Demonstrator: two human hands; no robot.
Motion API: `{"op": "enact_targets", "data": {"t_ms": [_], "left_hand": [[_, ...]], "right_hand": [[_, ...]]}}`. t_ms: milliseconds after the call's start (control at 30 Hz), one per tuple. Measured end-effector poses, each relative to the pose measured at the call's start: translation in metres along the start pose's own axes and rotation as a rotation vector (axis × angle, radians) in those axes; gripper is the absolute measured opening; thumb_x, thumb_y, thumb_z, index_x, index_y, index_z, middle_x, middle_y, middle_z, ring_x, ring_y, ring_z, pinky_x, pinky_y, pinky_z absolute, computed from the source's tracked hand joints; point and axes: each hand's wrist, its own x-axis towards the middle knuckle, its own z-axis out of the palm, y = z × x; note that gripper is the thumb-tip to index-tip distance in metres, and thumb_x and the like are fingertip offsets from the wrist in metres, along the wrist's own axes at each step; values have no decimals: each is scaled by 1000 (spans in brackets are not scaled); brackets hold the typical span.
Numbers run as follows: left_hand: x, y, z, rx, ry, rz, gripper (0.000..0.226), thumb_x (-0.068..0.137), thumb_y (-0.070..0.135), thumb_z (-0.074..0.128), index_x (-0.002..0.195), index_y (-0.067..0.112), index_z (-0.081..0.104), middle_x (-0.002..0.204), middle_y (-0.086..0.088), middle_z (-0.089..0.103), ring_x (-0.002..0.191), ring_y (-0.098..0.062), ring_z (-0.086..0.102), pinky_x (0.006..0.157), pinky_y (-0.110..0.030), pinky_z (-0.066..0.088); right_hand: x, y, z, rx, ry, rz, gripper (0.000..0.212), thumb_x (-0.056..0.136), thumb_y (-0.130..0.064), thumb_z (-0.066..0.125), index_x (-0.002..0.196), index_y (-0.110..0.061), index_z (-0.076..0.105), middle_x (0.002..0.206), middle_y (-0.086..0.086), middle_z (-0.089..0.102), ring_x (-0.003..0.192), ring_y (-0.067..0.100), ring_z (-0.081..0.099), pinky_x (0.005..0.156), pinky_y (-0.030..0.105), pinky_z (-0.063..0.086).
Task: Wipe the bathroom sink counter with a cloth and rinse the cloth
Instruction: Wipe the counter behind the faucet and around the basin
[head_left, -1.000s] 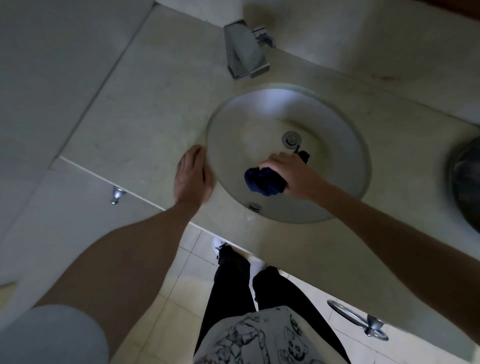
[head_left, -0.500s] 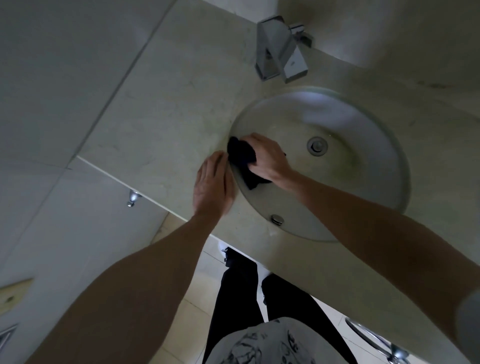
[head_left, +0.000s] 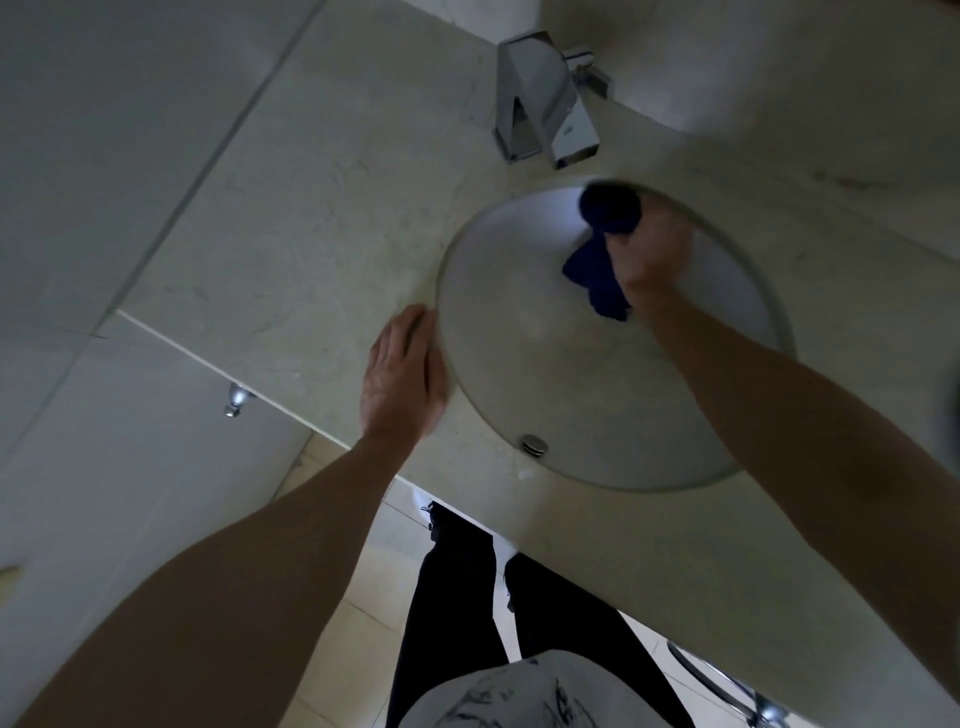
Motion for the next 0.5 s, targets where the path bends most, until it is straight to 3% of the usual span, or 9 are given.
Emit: {"op": "enact_targets", "data": {"t_ms": [133,233,367,500], "left_hand": [[-1,2,0,-9,12,-8,44,99,20,48,142,11,52,146,-8,48,133,-31,46,114,-45,38],[-1,1,-1,-17,17,9,44,98,19,49,141,10,52,146,-10,48,132,-32,47,112,-46,39],[-1,2,-2,-18,11,-3,44,98,19,48,142,11,52,147,-10,47,133,-32,46,113,-46,39],[-2,3,-3,-25,11,3,44,98,17,50,141,11,52,147,-10,47,133,-32,46,113,-46,39]], "right_hand": [[-16,37,-16,-1,84,78,27,87,-36,54,105,-19,66,87,-6,56,78,18,52,74,36,47],[-18,36,-24,-8,-47,-81,33,84,-41,52,108,-20,60,90,-3,60,77,15,55,72,32,47],[-21,50,-43,-33,-62,-230,51,84,-6,63,134,-7,51,125,17,58,102,34,60,80,45,51],[-46,106,-70,-182,9,-104,54,81,1,62,133,-6,50,131,19,53,105,41,58,80,47,51]]}}
